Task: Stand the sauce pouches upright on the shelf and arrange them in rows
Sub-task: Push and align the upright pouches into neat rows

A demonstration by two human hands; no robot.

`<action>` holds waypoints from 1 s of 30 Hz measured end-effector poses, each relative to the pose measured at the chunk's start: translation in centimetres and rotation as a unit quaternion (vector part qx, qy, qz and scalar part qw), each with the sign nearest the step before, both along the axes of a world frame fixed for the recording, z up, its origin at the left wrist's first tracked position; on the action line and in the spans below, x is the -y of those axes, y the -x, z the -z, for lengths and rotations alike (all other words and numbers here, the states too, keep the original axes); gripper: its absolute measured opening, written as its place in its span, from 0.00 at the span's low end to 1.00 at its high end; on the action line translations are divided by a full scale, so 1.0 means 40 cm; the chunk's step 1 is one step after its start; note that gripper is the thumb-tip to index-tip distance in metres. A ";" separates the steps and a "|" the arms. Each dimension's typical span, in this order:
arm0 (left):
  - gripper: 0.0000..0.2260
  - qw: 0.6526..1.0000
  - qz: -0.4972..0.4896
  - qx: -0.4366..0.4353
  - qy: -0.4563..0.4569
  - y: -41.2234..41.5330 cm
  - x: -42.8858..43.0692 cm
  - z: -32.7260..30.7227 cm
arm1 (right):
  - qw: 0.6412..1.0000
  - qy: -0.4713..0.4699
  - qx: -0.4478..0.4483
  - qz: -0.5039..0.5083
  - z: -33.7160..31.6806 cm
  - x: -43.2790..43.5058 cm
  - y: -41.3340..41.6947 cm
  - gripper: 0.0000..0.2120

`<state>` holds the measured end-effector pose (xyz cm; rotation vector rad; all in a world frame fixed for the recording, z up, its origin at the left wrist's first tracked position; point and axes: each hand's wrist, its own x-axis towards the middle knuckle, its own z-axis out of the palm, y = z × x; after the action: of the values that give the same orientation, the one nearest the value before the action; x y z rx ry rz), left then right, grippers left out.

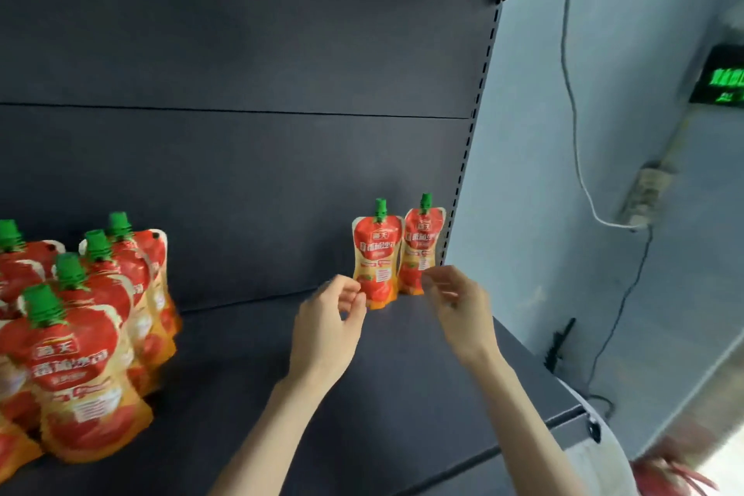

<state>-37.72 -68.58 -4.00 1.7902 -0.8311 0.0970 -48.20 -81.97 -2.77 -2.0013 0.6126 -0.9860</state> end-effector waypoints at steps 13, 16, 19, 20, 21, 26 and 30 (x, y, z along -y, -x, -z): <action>0.28 0.988 -0.053 -0.133 0.066 -0.162 0.302 -0.016 | 0.999 0.006 -0.005 -0.036 -0.012 0.345 -0.201 0.25; 0.21 0.981 -0.042 -0.166 0.093 -0.181 0.319 0.022 | 0.997 -0.058 0.011 -0.054 0.012 0.375 -0.237 0.24; 0.14 0.969 -0.013 -0.217 0.118 -0.181 0.326 0.038 | 0.987 -0.139 0.007 -0.076 0.032 0.392 -0.256 0.14; 0.11 0.968 -0.010 -0.220 0.123 -0.182 0.328 0.044 | 0.983 -0.163 0.005 -0.083 0.039 0.393 -0.259 0.13; 0.10 0.967 -0.011 -0.218 0.127 -0.182 0.329 0.051 | 0.979 -0.184 0.012 -0.089 0.045 0.393 -0.260 0.13; 0.08 0.967 -0.043 -0.200 0.151 -0.154 0.328 0.045 | 0.970 -0.208 0.072 -0.105 0.034 0.367 -0.230 0.12; 0.09 0.960 -0.057 -0.200 0.189 -0.062 0.282 0.006 | 0.961 -0.220 0.107 -0.133 -0.007 0.318 -0.147 0.07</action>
<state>-35.25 -79.85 -4.23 1.4262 -0.3865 -0.0309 -42.31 -94.71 -2.51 -1.5136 0.3880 -0.8044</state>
